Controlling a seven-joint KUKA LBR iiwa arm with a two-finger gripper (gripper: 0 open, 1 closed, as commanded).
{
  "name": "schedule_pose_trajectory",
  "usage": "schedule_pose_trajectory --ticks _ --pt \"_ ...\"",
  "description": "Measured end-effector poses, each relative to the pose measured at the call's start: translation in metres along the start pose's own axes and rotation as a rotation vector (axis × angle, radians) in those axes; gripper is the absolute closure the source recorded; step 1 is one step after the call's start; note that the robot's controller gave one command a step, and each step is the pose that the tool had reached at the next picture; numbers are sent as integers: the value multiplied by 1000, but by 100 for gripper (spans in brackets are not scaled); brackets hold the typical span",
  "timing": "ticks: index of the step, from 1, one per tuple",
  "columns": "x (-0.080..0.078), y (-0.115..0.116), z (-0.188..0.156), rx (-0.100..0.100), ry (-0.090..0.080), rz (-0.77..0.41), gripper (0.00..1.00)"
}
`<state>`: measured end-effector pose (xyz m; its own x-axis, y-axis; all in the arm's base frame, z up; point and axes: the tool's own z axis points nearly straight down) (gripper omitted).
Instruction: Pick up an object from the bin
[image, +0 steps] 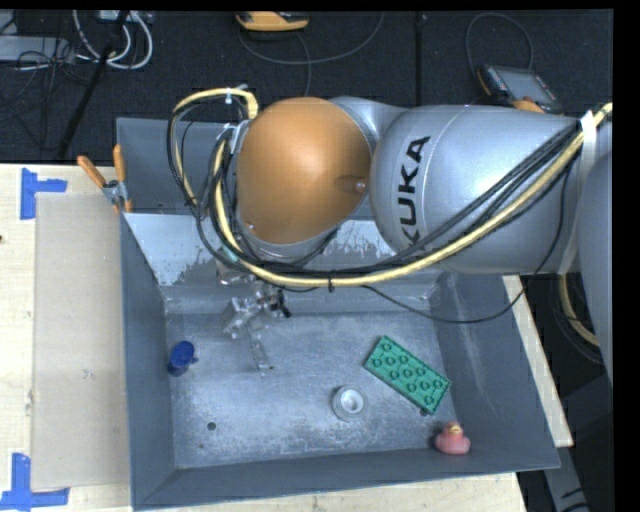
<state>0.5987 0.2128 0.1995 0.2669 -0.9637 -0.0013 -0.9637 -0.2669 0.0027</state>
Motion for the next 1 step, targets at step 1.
schedule_pose_trajectory --ticks 1 --pt "-6 35 -49 4 -1 -324 100"
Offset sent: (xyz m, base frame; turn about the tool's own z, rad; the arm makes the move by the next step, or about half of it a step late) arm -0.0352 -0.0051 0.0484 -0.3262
